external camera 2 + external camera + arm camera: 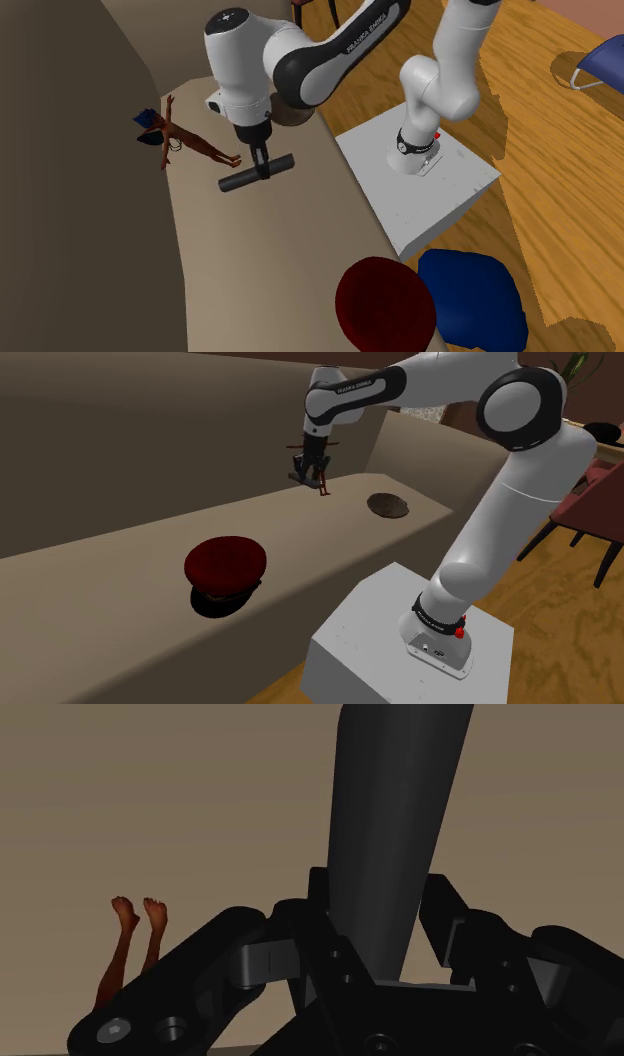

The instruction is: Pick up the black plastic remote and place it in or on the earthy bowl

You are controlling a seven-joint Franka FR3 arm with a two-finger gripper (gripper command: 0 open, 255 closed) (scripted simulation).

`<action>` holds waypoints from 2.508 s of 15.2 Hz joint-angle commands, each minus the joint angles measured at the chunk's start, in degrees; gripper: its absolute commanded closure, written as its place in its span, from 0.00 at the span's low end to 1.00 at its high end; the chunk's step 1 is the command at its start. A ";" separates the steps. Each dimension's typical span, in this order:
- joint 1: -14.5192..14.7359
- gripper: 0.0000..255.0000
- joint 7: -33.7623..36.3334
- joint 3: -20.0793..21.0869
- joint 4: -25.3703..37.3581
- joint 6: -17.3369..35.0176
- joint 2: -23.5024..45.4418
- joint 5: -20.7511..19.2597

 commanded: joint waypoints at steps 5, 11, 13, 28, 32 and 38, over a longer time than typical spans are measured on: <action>-3.30 1.00 -6.53 -3.57 -8.79 1.10 -7.34 -0.96; -6.91 1.00 -13.31 -7.90 -15.02 1.08 -13.32 -2.97; -8.19 1.00 -15.66 -9.48 -16.58 0.94 -14.97 -3.82; -17.16 1.00 -33.17 -21.94 -21.33 1.09 -19.65 -10.10; -17.09 1.00 -33.59 -22.47 -23.40 4.42 -18.33 -9.87; -16.89 1.00 -34.32 -23.23 -25.91 9.01 -16.13 -9.34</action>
